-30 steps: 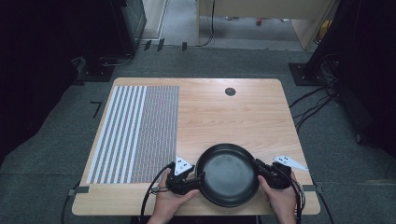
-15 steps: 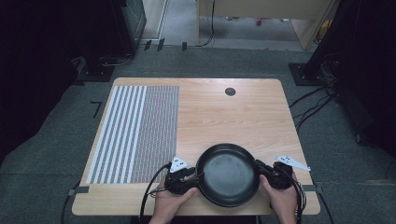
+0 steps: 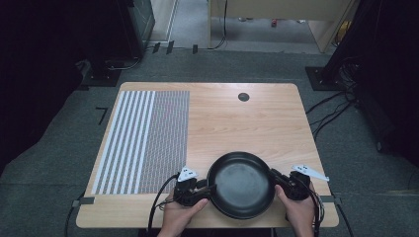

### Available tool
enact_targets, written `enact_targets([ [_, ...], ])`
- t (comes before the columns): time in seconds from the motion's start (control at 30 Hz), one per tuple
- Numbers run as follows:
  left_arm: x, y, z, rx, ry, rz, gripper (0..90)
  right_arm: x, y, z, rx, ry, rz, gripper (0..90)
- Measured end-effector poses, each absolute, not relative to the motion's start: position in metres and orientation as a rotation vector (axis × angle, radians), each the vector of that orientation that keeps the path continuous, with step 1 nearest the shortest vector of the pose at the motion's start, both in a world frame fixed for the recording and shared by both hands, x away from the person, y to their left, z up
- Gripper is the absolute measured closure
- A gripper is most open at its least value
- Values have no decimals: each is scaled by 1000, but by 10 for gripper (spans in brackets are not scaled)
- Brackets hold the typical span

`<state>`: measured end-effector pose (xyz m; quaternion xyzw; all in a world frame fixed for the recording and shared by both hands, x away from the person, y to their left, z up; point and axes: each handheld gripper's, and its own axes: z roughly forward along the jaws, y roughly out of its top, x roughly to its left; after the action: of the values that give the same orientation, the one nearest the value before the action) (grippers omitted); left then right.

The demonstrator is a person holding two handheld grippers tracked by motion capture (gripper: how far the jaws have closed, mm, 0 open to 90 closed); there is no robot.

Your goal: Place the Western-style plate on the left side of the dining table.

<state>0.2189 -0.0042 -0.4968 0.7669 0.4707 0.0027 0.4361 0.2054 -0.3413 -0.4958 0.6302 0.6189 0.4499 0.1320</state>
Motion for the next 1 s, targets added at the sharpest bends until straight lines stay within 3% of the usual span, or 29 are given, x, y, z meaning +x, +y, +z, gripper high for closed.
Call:
enact_targets([
  [0.33,220,-3,-497,1900,1174,-11,528,205,-342,-496,1840,1788,1318,818],
  [0.47,221,0,-497,1899,1167,-21,536,205,-349,-495,1893,1770,1384,861],
  [1.0,223,4,-496,1896,1177,-123,528,207,-337,-499,1856,1816,1401,848],
])
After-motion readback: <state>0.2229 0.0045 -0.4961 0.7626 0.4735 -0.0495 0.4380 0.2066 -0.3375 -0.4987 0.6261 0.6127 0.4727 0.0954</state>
